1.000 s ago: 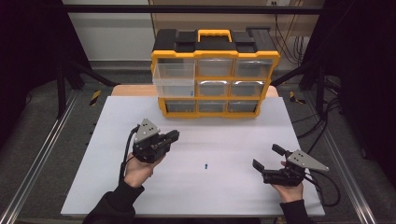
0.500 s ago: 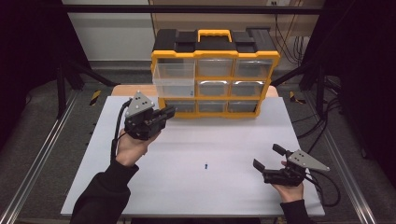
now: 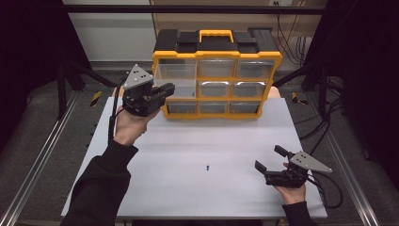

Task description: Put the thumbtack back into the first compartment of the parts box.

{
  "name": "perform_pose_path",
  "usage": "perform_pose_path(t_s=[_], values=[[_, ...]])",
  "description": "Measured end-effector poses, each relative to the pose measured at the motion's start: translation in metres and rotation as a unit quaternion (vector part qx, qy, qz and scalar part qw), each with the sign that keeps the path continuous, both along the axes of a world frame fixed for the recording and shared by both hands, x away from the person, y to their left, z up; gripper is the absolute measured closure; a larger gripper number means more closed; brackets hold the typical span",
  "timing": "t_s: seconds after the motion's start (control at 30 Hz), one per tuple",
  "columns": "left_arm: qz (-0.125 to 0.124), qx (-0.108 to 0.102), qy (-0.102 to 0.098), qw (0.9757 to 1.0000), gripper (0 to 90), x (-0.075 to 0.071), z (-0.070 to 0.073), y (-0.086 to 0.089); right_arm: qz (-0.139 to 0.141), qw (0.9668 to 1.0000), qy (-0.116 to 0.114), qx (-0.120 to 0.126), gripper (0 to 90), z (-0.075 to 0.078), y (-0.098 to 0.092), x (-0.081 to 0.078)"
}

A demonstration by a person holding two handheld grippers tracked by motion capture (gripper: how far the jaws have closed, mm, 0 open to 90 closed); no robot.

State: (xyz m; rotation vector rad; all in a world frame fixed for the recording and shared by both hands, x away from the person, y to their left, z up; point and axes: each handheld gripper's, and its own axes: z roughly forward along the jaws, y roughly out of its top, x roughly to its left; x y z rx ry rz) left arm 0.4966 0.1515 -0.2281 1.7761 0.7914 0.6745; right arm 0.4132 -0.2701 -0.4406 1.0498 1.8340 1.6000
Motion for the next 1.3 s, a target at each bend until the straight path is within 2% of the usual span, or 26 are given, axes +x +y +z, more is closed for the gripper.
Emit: perform_pose_path(t_s=[0.07,0.1,0.27,0.33,0.37,0.53,0.8,0.83,0.9,1.0,1.03,1.1,1.23,1.3], values=[[-0.001,0.003,-0.005,1.0,84.7,0.002,0.004,-0.001,0.0,1.0,0.001,0.001,0.5,0.0,0.0,0.0],[0.0,0.003,-0.001,1.0,84.7,0.003,0.006,-0.001,0.0,1.0,0.0,0.0,0.5,0.0,0.0,0.0],[0.015,0.003,-0.008,0.9998,84.6,0.014,0.014,-0.001,0.0,1.0,0.0,0.0,0.5,0.0,0.0,0.0],[0.022,0.004,-0.008,0.9997,84.6,0.021,0.016,-0.001,0.002,1.0,0.001,-0.002,0.5,0.0,0.0,0.0],[0.022,0.003,-0.008,0.9997,84.6,0.024,0.017,0.0,0.003,1.0,0.003,0.007,0.5,0.0,0.001,-0.001],[0.029,0.008,-0.006,0.9995,84.5,0.035,0.018,0.0,0.0,1.0,0.0,0.001,0.5,0.0,0.0,0.0],[0.033,0.02,0.005,0.9992,84.5,0.051,0.013,-0.003,0.001,1.0,-0.001,0.001,0.5,0.0,0.0,0.0],[0.034,0.021,0.007,0.9992,84.5,0.053,0.012,-0.004,0.001,1.0,0.006,0.003,0.5,0.001,0.0,-0.001],[0.039,0.025,0.013,0.9989,84.5,0.057,0.009,-0.004,0.001,1.0,-0.002,-0.001,0.5,0.0,0.0,0.0],[0.043,0.031,0.025,0.9983,84.4,0.062,0.006,-0.005,0.001,1.0,-0.001,-0.001,0.5,0.0,0.0,0.0],[0.045,0.035,0.028,0.998,84.4,0.063,0.004,-0.005,0.003,0.9999,0.008,0.01,0.5,0.001,0.001,-0.001],[0.048,0.039,0.032,0.9976,84.4,0.065,0.002,-0.005,0.002,1.0,-0.001,0.0,0.5,0.0,0.0,0.0],[0.06,0.038,0.037,0.9968,84.3,0.069,-0.002,-0.007,0.0,1.0,0.006,0.008,0.5,0.001,0.0,-0.001],[0.068,0.051,0.04,0.9956,84.2,0.07,-0.003,-0.007,0.001,0.9999,0.007,0.01,0.5,0.001,0.001,-0.002]])
